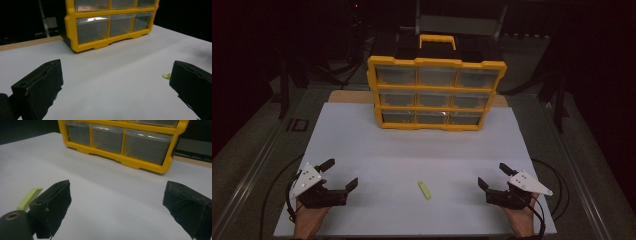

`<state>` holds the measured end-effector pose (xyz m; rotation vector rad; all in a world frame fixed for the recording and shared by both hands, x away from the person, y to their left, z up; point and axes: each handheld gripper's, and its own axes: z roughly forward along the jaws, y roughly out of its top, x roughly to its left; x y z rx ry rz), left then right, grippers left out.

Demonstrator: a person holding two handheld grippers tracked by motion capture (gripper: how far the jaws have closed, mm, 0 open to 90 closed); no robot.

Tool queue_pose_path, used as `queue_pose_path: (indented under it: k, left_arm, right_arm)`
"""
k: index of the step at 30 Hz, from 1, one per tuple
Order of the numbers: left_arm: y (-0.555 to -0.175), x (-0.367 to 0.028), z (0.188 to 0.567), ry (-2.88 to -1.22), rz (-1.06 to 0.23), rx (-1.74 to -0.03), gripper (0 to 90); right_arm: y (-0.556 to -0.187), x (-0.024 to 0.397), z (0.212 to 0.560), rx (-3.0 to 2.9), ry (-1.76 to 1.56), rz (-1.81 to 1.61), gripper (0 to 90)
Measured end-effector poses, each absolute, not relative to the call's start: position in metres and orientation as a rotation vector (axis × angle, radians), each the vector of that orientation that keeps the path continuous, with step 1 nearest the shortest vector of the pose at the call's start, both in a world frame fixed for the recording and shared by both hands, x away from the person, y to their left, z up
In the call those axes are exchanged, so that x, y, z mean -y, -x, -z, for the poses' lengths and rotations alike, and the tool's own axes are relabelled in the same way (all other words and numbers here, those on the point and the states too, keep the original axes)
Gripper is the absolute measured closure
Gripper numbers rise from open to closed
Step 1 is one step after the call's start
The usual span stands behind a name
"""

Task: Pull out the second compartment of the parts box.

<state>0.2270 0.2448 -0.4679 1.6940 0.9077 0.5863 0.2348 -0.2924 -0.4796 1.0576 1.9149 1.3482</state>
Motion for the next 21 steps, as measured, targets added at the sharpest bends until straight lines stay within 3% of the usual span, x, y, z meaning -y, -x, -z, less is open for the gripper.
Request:
queue_pose_path:
  k: [21]
  left_arm:
    - [-0.2290, -0.2378, 0.4743, -1.728, -0.622, -0.935, 0.0]
  right_arm:
    - [-0.2393, 0.2843, 0.4730, -1.928, -1.096, -1.332, 7.7]
